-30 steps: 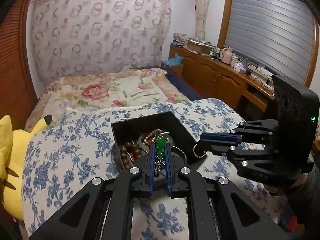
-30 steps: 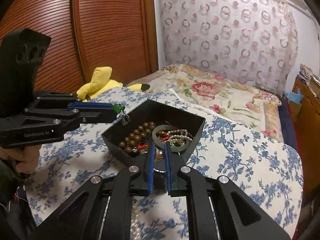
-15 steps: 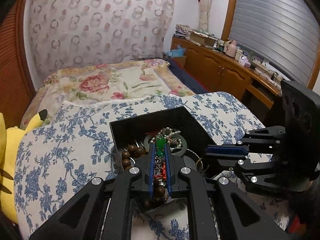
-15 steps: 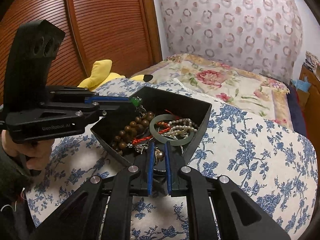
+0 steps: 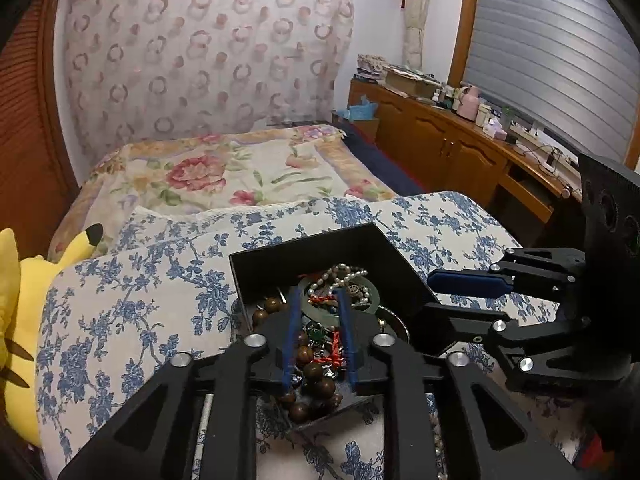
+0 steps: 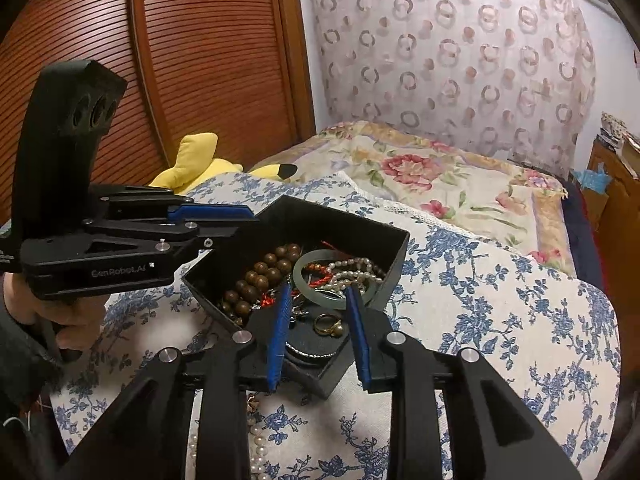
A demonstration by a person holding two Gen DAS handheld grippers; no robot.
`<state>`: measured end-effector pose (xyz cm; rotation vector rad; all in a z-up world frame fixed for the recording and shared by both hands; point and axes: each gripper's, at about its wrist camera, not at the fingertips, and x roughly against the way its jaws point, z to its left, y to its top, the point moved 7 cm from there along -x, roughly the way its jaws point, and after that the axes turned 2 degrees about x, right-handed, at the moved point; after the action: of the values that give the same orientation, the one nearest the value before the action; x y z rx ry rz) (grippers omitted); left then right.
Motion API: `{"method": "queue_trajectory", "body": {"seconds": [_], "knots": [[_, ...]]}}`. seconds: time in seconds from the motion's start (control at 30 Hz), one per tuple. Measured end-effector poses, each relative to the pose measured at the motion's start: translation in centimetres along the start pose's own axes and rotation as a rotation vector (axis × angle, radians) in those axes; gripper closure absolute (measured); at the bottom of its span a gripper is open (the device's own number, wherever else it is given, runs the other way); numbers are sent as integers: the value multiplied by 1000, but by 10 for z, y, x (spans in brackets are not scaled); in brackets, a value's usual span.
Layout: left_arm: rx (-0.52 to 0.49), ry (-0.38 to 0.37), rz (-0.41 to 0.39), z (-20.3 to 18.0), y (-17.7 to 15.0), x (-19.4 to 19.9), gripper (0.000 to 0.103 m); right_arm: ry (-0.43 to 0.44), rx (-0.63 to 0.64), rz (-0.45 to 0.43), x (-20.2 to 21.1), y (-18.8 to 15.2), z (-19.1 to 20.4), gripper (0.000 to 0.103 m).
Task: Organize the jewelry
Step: 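Lower the pendant necklace into the box and open the left tool, then move the right tool to the long pearl necklace while the left tool approaches the gold ring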
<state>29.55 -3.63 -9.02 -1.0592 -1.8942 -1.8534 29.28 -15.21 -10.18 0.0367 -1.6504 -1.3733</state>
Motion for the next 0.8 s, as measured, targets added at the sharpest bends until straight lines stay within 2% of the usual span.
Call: {"method": "queue_trajectory", "body": {"seconds": [0.1,0.17,0.27,0.5,0.67,0.8], "knots": [[11,3,-11,2,0,5,68,-12,-8,-11,4,1,-2,72],[16,6,-18,3,-1,10,55,-18,-15,-17,10,-1,-4,72],[18,24,-34,3,-6,19,45,-25,-23,-23,22,-9,-2,72],[39,17,-44,0,-29,42,43,-19,-11,21,41,-45,18,72],[58,14,-20,-4,-60,51,43,-4,-16,95,35,-80,33,73],[68,19,-3,-4,-81,56,43,-11,-29,126,30,-92,37,73]]}}
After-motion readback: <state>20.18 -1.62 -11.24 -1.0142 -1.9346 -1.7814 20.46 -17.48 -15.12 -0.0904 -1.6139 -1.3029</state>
